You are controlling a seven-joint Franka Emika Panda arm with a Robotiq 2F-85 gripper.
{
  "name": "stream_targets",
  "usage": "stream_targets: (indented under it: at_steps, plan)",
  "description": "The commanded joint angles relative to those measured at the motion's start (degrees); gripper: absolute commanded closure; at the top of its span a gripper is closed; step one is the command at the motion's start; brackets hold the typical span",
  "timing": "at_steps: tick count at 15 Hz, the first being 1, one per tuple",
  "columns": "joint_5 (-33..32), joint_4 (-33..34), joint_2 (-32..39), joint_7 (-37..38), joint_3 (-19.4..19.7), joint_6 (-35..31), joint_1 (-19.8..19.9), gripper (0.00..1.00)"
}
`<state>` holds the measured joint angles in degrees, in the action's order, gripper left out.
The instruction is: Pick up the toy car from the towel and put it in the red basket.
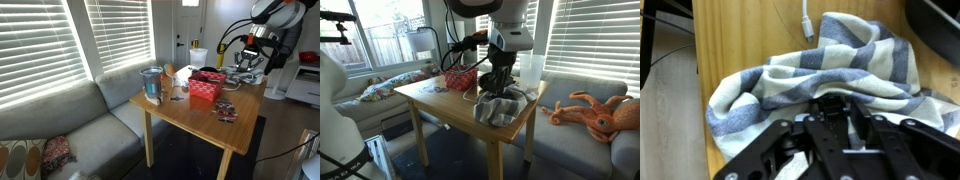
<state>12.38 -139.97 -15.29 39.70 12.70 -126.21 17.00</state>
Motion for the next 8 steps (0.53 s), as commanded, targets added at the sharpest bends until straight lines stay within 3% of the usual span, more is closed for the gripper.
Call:
stream_targets:
  at_steps: [1,8]
  plan:
    - [1.9,0.7,0.1,-1.8,0.2,-0.7,-0.1,0.92]
    - [0.5,1.0,-7.0,-5.3,-1.1,2.8,-0.8,0.92]
